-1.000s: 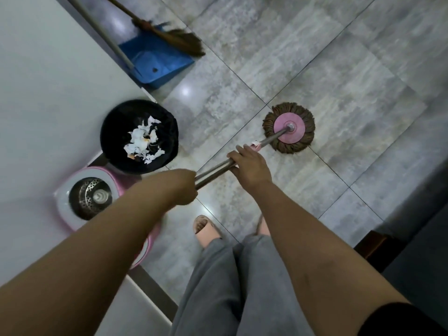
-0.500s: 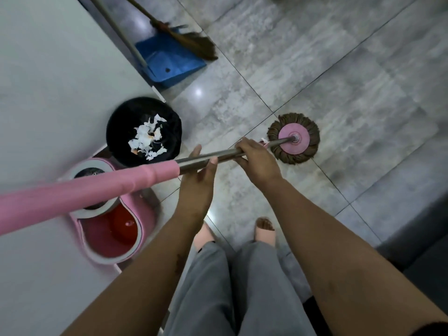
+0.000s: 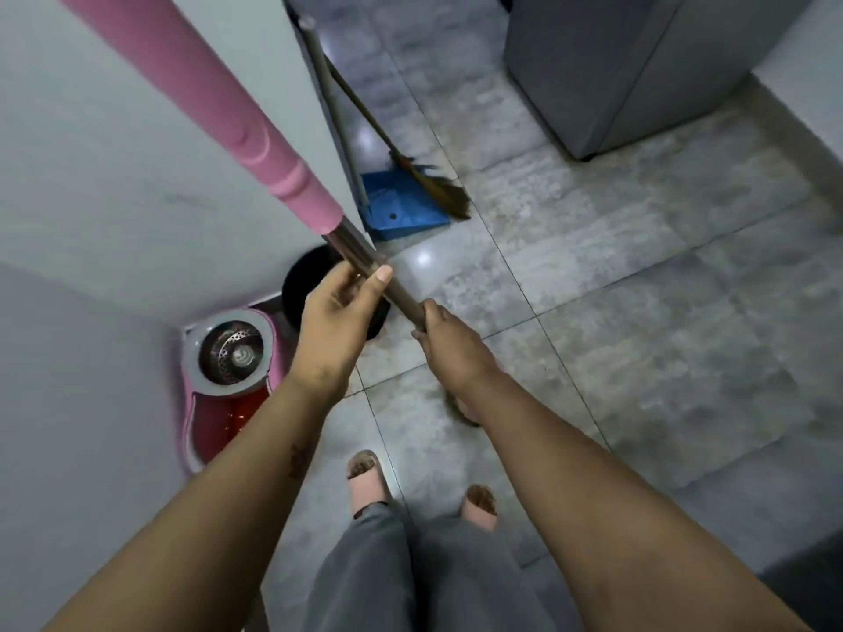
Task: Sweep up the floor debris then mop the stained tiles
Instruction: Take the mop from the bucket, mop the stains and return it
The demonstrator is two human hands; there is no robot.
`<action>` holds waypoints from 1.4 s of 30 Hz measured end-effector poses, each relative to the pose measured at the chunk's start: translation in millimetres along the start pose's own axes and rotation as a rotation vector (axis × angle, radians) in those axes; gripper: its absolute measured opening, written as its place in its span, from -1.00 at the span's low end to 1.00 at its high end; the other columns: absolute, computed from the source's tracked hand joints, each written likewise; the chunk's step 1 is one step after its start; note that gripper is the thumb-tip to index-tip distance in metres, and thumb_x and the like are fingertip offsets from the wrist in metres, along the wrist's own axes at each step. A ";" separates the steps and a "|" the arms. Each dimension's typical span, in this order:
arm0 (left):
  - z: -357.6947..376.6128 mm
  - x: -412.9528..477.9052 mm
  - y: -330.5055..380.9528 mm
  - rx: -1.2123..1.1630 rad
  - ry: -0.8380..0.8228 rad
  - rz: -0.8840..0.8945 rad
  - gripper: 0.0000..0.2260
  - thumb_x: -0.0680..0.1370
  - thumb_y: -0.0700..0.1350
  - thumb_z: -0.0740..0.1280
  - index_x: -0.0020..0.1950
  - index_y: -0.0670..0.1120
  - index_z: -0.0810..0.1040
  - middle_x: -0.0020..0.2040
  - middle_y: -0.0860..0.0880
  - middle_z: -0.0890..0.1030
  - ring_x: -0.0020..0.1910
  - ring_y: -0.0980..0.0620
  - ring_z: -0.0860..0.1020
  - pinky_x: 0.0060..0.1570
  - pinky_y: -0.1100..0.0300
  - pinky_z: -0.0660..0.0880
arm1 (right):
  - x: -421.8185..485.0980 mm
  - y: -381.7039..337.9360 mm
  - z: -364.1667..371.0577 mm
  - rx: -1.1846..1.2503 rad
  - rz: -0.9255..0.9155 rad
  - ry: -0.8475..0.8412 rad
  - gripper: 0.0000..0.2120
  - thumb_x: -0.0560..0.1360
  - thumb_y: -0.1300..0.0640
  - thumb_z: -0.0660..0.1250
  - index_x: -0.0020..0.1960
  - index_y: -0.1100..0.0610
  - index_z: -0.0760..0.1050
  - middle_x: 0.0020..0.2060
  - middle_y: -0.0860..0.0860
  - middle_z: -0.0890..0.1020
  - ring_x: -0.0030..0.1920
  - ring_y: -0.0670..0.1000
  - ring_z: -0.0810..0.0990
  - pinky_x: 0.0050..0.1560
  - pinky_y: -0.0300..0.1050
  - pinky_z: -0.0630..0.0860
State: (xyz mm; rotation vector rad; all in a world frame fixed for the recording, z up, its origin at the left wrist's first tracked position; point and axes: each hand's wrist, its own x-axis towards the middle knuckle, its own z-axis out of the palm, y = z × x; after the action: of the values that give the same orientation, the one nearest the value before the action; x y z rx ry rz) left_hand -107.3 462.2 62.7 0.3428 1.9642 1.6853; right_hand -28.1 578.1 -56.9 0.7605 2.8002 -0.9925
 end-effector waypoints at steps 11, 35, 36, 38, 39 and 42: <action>-77.6 -31.6 59.2 0.061 0.071 0.109 -0.81 0.52 -0.24 0.42 0.12 -0.23 0.58 -0.04 -0.19 0.69 0.01 -0.15 0.66 0.10 -0.09 0.56 | -25.9 -119.1 -44.8 0.234 -0.177 -0.056 -0.73 0.60 0.02 0.28 0.27 0.04 0.40 0.07 0.04 0.61 0.03 0.09 0.60 -0.05 -0.05 0.53; -338.7 -45.7 169.2 0.068 0.597 0.459 -0.73 0.50 -0.16 0.44 0.18 -0.13 0.58 -0.02 -0.04 0.70 0.03 0.14 0.65 0.15 0.11 0.56 | 36.6 -429.4 -5.9 0.315 -0.478 -0.082 -0.82 0.57 -0.03 0.30 0.11 0.02 0.49 -0.23 -0.03 0.64 -0.16 0.06 0.63 -0.14 -0.05 0.55; -343.5 -43.4 165.3 0.094 0.608 0.454 -0.72 0.50 -0.16 0.44 0.20 -0.13 0.57 -0.01 -0.03 0.69 0.04 0.16 0.64 0.15 0.16 0.55 | 40.2 -434.1 0.2 0.300 -0.476 -0.079 -0.84 0.58 -0.03 0.29 0.10 0.01 0.48 -0.24 -0.05 0.62 -0.16 0.06 0.62 -0.16 -0.07 0.53; -351.1 -38.1 155.0 0.158 0.628 0.431 -0.69 0.50 -0.13 0.43 0.24 -0.12 0.56 0.03 -0.02 0.69 0.08 0.16 0.63 0.17 0.19 0.53 | 48.4 -439.1 12.7 0.276 -0.460 -0.086 -0.85 0.59 -0.03 0.28 0.09 0.02 0.47 -0.23 -0.03 0.63 -0.15 0.08 0.62 -0.14 -0.03 0.54; -355.8 -33.7 148.9 0.191 0.637 0.413 -0.67 0.51 -0.11 0.43 0.26 -0.10 0.55 0.06 -0.02 0.68 0.10 0.16 0.62 0.19 0.17 0.53 | 54.5 -441.5 20.0 0.270 -0.450 -0.102 -0.83 0.59 -0.03 0.26 0.10 0.04 0.47 -0.22 0.01 0.65 -0.15 0.10 0.63 -0.12 0.02 0.56; -368.7 -17.9 130.5 0.278 0.661 0.350 -0.65 0.53 -0.06 0.41 0.30 -0.08 0.52 0.10 -0.01 0.67 0.13 0.15 0.60 0.20 0.15 0.53 | 74.4 -446.5 42.0 0.276 -0.408 -0.181 -0.81 0.61 -0.02 0.24 0.16 0.04 0.48 -0.20 0.06 0.66 -0.16 0.09 0.64 -0.05 0.10 0.59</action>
State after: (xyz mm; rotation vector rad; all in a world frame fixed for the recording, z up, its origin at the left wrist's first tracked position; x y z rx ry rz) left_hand -309.7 169.0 225.3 0.2564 2.7714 1.9057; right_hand -309.8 286.1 148.3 0.0972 2.7443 -1.4478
